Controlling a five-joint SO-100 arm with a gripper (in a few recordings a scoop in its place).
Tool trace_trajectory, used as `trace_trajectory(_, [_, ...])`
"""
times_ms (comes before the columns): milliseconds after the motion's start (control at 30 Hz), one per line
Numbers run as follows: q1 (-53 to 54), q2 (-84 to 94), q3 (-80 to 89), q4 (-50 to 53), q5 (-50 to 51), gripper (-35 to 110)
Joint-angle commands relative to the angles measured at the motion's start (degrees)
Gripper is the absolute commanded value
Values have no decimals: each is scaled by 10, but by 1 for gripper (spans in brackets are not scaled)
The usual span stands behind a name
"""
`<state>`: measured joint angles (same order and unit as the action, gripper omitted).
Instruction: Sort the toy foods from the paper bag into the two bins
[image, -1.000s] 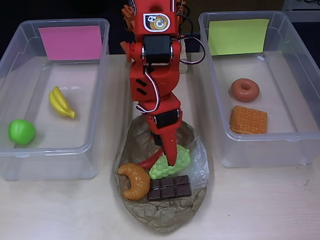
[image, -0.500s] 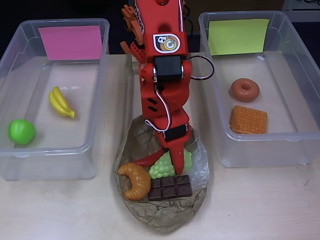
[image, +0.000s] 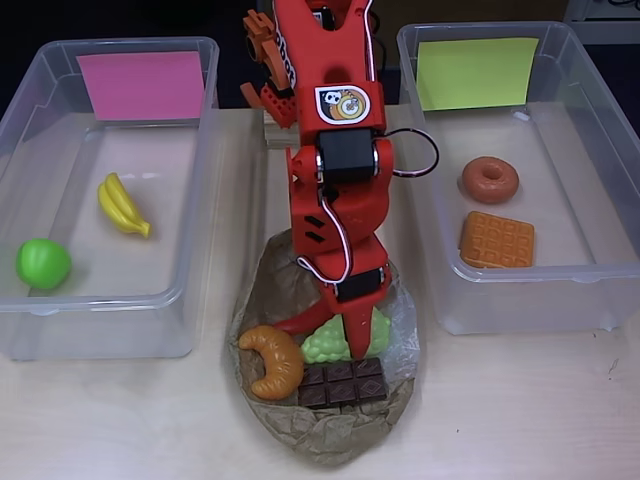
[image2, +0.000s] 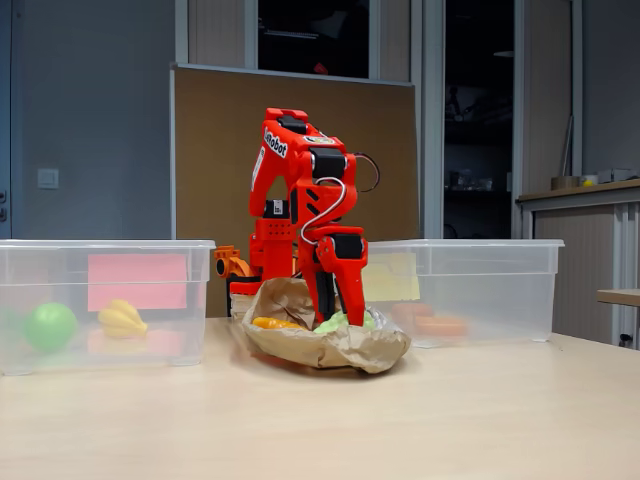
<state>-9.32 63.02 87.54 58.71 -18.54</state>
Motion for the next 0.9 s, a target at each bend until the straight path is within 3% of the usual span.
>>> trace_trajectory(0, [-17, 18, -21, 47, 5, 14])
trace_trajectory(533, [-29, 206, -157, 258, -8, 15])
trace_trajectory(867, [67, 431, -102, 303, -44, 17])
